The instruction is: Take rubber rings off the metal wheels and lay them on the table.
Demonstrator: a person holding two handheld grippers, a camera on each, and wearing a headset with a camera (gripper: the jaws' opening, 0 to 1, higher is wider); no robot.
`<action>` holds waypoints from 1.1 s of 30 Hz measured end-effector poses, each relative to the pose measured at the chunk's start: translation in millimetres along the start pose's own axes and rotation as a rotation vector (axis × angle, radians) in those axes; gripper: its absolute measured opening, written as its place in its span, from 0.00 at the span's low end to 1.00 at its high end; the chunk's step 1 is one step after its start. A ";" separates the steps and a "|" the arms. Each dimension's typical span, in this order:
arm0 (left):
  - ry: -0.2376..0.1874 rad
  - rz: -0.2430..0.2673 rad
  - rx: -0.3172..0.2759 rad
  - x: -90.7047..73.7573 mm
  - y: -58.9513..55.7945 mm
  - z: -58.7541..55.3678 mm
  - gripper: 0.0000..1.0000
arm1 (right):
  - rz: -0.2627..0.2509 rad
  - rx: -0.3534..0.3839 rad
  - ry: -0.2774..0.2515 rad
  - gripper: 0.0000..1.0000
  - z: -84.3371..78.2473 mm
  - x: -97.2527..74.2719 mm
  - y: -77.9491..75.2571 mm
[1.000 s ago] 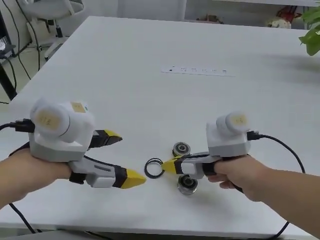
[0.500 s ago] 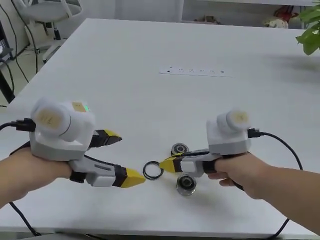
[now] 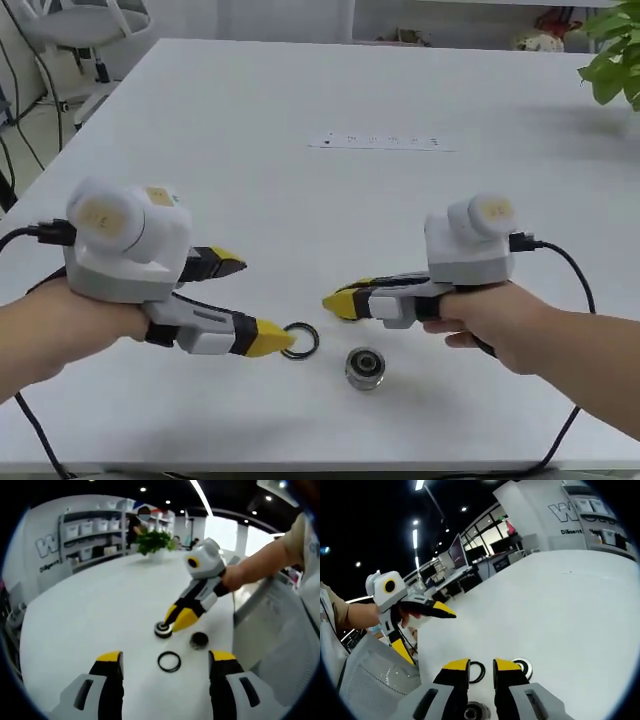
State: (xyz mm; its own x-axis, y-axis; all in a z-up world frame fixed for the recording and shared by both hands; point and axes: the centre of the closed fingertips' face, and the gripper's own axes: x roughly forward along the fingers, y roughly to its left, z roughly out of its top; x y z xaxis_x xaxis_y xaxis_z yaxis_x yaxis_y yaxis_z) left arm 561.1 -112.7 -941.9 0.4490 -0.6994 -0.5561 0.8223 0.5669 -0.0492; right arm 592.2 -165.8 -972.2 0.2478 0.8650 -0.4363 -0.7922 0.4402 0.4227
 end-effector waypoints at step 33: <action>0.036 -0.035 0.002 46.0 13.9 14.4 0.64 | -0.090 -0.111 0.038 0.25 -13.4 -28.4 -43.3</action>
State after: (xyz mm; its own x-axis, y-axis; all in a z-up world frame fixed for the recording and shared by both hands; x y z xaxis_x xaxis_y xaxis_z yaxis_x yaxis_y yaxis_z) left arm 598.2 -143.2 -956.2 0.4072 -0.7025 -0.5837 0.8380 0.5415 -0.0672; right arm 612.0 -212.7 -988.8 0.3007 0.8125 -0.4993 -0.8252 0.4842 0.2909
